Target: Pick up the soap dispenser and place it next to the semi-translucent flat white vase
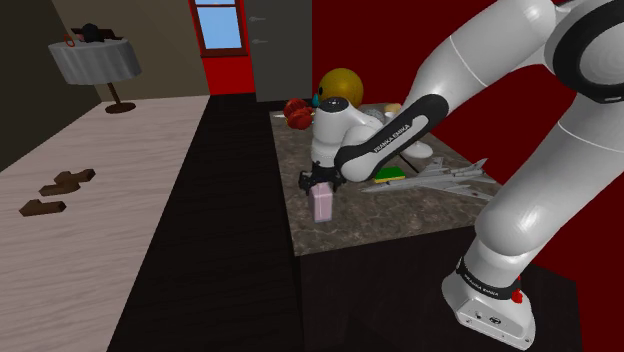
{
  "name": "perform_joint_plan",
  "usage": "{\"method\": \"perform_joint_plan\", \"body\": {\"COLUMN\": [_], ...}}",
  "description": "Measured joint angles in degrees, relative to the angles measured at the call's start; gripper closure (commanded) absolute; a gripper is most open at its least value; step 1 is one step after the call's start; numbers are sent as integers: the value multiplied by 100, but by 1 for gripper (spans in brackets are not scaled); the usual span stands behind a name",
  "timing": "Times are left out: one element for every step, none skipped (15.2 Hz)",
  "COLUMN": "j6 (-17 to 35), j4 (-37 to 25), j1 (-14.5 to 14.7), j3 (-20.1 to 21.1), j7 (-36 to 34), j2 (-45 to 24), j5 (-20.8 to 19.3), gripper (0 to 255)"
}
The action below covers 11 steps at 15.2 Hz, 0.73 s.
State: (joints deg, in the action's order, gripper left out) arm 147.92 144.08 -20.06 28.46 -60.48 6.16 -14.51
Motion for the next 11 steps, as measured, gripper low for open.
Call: {"method": "perform_joint_plan", "body": {"j6": [23, 41, 46, 49, 51, 52, 52, 52, 50, 49, 48], "j4": [-10, -7, -7, -7, -7, -7, -7, -10, -9, -9, -9], "j1": [-11, -16, -18, -19, -19, -20, -20, -19, -18, -18, -18], "j3": [6, 9, 9, 10, 10, 10, 10, 10, 11, 12, 12], "j7": [-35, -52, -59, -62, -63, -64, -64, -64, -64, -65, -66], "j2": [-41, -59, -66, -69, -70, -71, -71, -68, -68, -68, -68], "j5": [-44, -66, -74, -78, -80, -81, -81, -81, -81, -81, -82], "gripper": [0, 0, 0, 0, 0, 0, 255, 255, 255, 255, 255]}}
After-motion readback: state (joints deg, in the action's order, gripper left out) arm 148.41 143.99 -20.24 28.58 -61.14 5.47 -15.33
